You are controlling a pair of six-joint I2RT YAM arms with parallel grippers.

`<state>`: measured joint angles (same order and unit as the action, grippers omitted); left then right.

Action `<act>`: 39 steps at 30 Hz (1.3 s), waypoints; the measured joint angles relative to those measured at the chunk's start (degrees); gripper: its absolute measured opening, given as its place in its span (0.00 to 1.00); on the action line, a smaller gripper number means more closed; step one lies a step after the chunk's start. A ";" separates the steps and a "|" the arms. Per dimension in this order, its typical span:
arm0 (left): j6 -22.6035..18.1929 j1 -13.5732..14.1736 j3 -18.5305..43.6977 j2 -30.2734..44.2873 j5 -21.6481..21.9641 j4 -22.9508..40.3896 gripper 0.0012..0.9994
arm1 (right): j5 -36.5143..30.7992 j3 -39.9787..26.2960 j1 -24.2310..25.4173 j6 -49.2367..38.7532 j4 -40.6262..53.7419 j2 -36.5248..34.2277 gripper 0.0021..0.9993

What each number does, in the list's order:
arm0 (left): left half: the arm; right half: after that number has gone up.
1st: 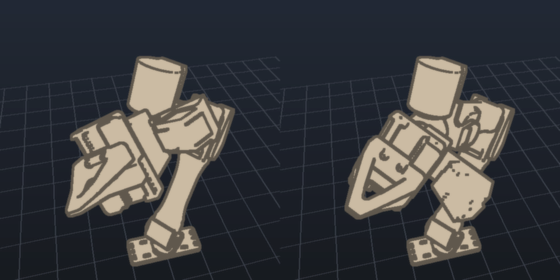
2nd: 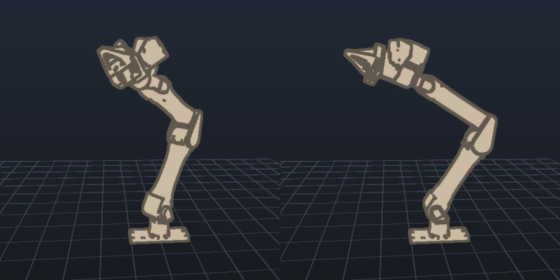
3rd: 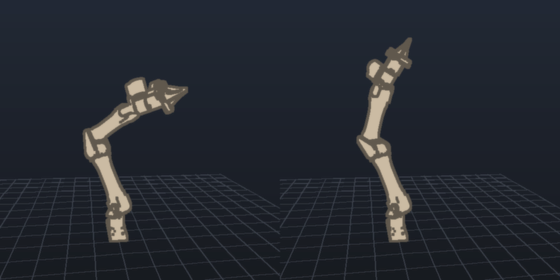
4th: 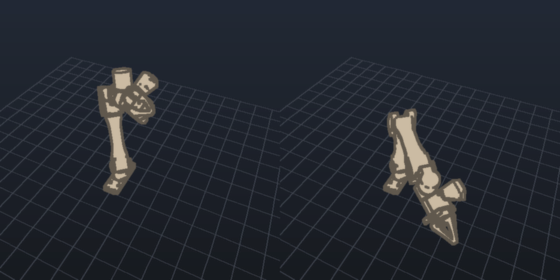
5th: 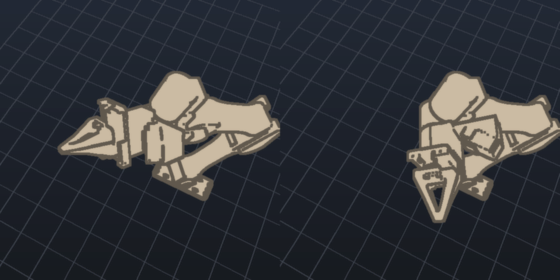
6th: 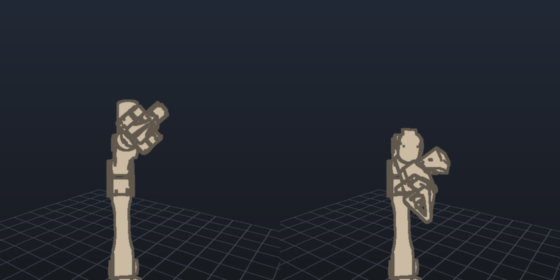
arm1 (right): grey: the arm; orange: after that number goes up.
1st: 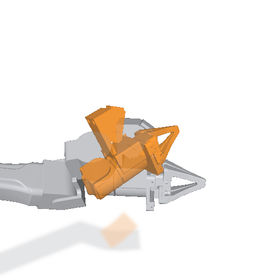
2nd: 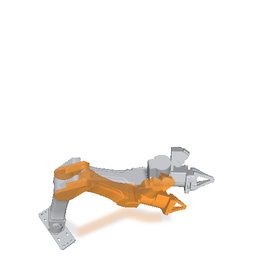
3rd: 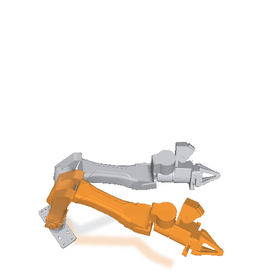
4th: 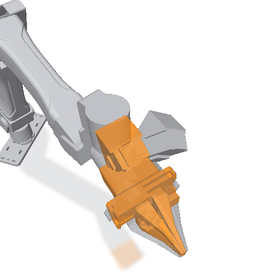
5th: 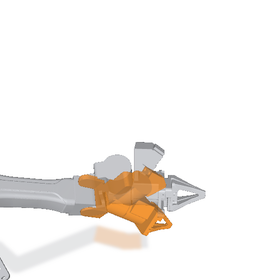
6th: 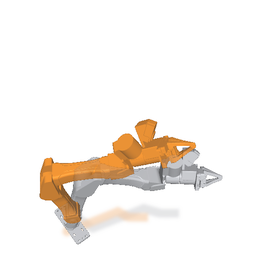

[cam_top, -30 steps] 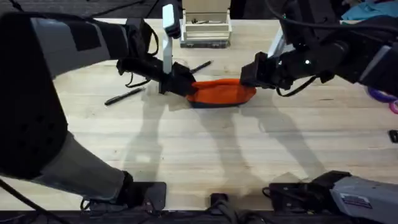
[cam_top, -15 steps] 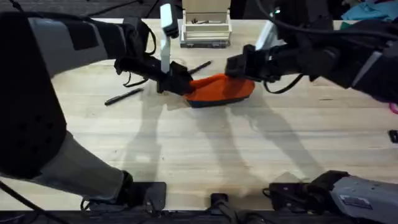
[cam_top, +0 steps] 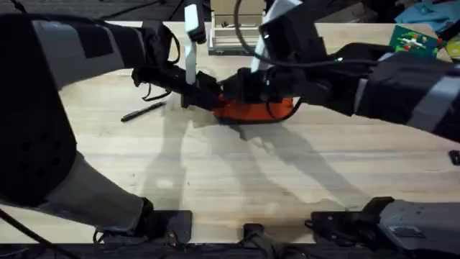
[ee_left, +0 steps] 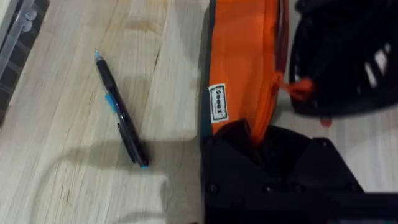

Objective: Unzip the bag, pick up the pens from the table one at a time and place them inside, then zip the bag closed.

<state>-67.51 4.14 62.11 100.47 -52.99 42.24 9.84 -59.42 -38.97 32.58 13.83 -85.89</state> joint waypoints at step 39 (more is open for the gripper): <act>-0.83 0.22 0.22 -0.02 0.28 -0.24 0.04 | -6.00 -0.42 -6.50 -17.55 4.28 13.16 1.00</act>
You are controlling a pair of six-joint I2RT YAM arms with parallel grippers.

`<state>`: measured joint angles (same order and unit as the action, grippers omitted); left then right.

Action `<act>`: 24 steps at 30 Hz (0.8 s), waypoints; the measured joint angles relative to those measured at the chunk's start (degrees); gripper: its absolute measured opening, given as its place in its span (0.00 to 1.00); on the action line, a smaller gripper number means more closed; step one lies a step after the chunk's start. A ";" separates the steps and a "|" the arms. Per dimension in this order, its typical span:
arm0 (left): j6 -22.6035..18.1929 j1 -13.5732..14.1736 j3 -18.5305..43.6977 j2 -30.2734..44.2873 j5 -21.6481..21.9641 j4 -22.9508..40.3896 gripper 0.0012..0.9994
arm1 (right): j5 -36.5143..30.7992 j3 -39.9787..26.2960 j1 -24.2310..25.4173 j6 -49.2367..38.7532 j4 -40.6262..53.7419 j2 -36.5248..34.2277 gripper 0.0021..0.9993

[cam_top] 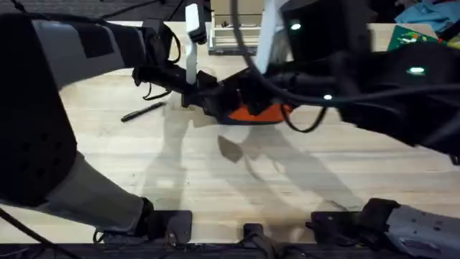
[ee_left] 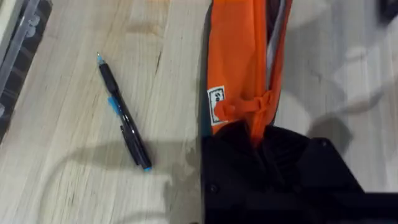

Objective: Unzip the bag, pick up the pens from the table one at a time and place them inside, then zip the bag closed.

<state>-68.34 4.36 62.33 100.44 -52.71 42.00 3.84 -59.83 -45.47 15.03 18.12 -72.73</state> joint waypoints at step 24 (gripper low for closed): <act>0.38 0.81 0.00 0.00 -0.22 0.00 0.99 | -11.79 -0.02 0.00 -9.81 9.78 12.36 1.00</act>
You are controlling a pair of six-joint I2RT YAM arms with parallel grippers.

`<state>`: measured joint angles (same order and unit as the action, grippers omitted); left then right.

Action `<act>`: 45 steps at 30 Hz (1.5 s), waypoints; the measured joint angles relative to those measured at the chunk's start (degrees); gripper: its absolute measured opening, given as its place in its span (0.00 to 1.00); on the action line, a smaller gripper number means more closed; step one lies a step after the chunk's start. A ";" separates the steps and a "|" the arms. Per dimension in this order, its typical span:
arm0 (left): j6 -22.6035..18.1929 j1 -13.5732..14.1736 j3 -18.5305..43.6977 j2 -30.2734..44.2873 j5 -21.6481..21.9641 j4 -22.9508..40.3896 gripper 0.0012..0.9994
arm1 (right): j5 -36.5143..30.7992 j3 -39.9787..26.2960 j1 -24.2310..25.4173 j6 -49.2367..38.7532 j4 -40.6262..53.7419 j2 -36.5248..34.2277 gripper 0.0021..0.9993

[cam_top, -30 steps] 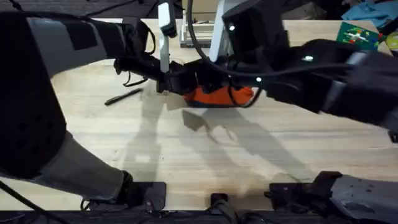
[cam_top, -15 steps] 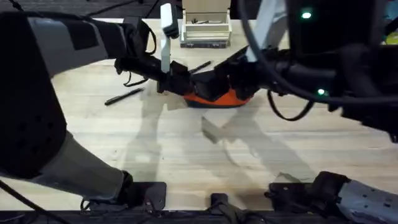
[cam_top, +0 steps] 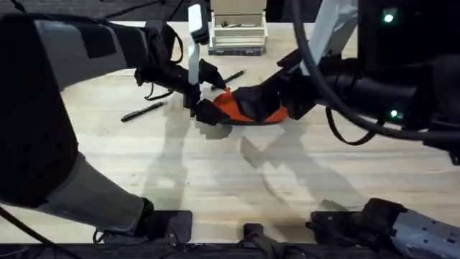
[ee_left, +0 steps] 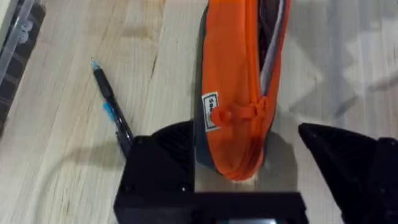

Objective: Unzip the bag, pick up the pens from the table one at a time and place them inside, then zip the bag closed.

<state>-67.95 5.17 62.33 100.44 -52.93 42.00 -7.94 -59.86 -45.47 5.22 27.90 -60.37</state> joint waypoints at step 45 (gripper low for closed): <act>-0.01 -14.10 4.94 -24.39 0.22 15.69 0.99 | 19.73 -15.85 13.77 -55.67 15.59 -9.28 1.00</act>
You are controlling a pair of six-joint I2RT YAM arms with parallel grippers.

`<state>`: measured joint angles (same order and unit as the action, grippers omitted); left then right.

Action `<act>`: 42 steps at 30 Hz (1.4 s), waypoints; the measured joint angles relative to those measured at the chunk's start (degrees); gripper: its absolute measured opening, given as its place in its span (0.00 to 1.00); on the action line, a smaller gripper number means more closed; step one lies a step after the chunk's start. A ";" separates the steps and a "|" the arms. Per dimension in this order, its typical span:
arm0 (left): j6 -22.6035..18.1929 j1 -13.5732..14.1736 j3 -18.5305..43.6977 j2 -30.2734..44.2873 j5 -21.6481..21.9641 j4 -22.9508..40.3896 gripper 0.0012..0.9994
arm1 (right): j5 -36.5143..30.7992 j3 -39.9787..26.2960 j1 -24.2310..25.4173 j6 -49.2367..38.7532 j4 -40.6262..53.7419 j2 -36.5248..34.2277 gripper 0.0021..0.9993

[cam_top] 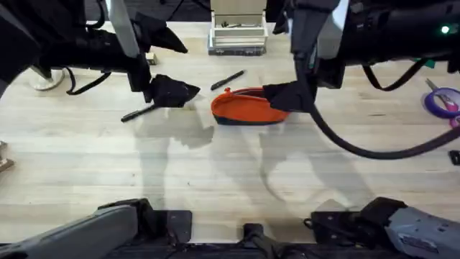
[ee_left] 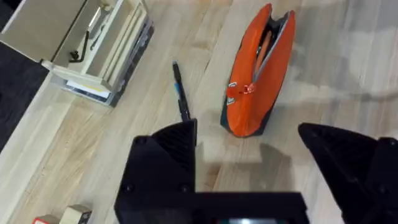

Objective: Unzip the bag, pick up the pens from the table one at a time and place them inside, then zip the bag closed.

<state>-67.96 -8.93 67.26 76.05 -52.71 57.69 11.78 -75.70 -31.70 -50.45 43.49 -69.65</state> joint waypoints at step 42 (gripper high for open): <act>0.00 0.00 0.00 0.00 0.00 1.07 0.99 | 0.27 -0.33 1.25 -0.92 2.07 -15.71 0.03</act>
<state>-67.96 -8.93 67.26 76.05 -52.71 58.76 12.05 -76.03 -30.46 -51.37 45.56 -85.36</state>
